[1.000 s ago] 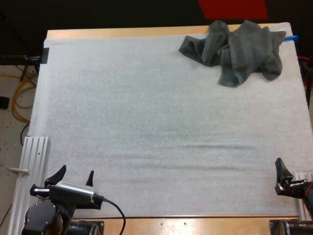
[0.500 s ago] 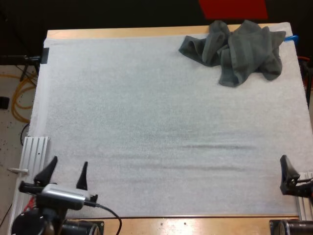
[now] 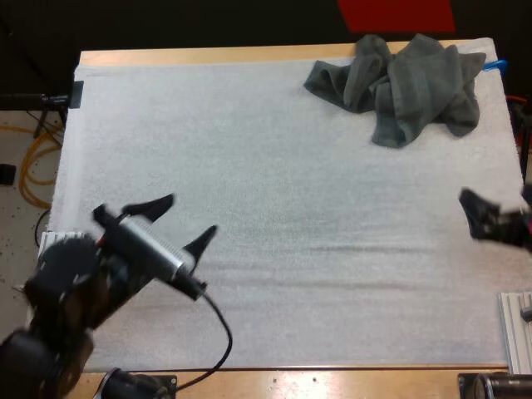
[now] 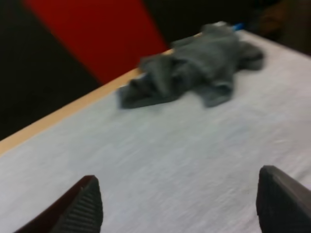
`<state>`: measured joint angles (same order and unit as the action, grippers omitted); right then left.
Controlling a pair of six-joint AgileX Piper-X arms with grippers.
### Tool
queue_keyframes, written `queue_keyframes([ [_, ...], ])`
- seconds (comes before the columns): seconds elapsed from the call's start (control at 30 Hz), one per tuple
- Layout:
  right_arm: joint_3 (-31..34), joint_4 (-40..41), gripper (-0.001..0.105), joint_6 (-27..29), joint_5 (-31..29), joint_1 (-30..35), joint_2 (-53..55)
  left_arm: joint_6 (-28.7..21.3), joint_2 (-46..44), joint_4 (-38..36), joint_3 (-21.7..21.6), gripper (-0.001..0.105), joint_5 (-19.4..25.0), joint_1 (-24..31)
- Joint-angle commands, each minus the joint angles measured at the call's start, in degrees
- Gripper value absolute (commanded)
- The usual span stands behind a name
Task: Pick towel from pile fold and stack
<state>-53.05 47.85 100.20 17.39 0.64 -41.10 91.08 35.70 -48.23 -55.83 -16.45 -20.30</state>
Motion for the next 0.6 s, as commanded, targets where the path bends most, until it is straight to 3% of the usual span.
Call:
queue_keyframes([
  [0.0,-1.06,-3.58,0.092,-1.28,0.78,-0.56,-3.01,0.53,1.13,0.87,-0.81,0.064,-2.39,-0.36],
  [0.13,-1.98,-12.39,0.092,-4.94,-2.17,-1.49,-14.31,3.21,3.91,0.99,-1.44,0.064,-4.27,-0.43],
  [0.3,-4.54,-23.02,0.092,-13.52,-2.55,-1.57,-32.63,4.72,6.02,0.87,-1.43,0.064,-4.92,-0.43],
  [0.57,-14.48,-27.98,0.092,-23.59,0.62,-2.05,-56.13,7.51,6.16,0.87,-1.43,0.064,-5.21,-0.43],
])
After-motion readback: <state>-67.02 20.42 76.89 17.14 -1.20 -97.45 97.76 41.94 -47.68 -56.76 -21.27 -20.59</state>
